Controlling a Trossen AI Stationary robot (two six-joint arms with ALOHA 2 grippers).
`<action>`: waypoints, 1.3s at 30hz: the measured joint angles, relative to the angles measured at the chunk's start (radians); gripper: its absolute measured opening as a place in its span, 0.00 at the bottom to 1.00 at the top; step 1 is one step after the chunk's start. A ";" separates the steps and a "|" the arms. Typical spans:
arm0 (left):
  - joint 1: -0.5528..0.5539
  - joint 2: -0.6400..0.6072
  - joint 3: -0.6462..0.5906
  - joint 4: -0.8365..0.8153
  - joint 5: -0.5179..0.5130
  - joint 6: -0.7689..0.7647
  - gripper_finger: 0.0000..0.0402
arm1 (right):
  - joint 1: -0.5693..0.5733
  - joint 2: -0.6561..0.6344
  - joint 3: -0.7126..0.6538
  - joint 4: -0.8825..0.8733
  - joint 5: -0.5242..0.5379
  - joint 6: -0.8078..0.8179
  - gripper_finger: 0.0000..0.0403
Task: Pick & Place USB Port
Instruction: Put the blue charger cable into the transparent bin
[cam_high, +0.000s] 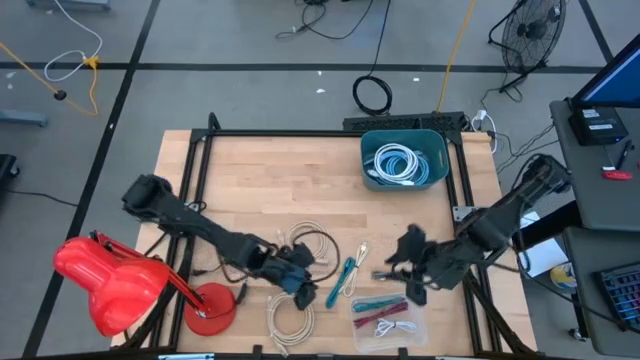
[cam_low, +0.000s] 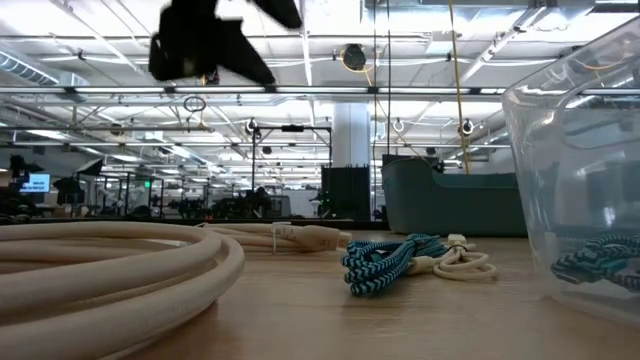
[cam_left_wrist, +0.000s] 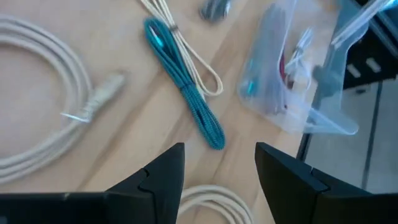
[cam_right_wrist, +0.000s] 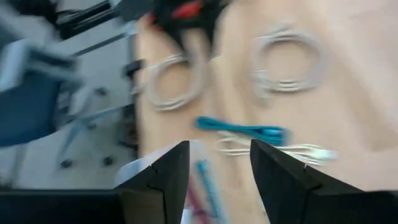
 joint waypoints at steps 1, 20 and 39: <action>0.009 0.024 0.000 0.023 0.022 0.008 0.50 | 0.000 -0.016 0.000 -0.034 0.036 0.015 0.40; 0.199 0.562 0.818 -0.673 0.085 0.302 0.35 | -0.090 -0.071 0.000 -0.373 0.143 0.028 0.40; 0.147 0.617 0.828 -0.658 0.243 0.199 0.46 | -0.125 -0.100 0.000 -0.761 0.185 0.213 0.40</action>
